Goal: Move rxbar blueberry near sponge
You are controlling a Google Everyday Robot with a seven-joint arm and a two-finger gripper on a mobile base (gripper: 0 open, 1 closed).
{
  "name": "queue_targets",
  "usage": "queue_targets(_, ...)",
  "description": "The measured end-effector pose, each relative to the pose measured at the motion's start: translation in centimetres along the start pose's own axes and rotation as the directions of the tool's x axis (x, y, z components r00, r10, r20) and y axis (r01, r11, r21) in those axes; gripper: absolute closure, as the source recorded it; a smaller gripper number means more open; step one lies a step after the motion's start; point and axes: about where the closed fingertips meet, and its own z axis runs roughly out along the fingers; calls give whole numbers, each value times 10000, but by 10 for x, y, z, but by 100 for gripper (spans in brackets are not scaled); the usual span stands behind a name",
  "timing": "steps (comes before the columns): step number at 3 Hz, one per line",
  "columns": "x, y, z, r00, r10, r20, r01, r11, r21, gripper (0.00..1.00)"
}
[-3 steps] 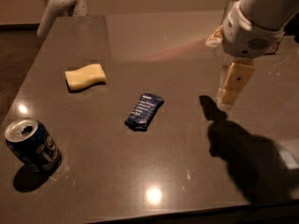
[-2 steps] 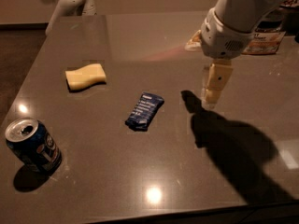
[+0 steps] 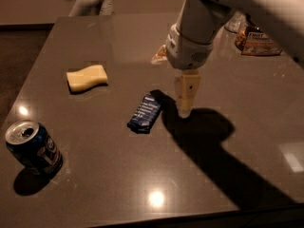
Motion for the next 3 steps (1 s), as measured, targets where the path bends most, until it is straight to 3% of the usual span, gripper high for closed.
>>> queue_targets(1,-21,-2,20,9963,-822,240,832,9955,-445,0)
queue_targets(3,-48,9,46,9828,-1741,611,1800,9773,-1114,0)
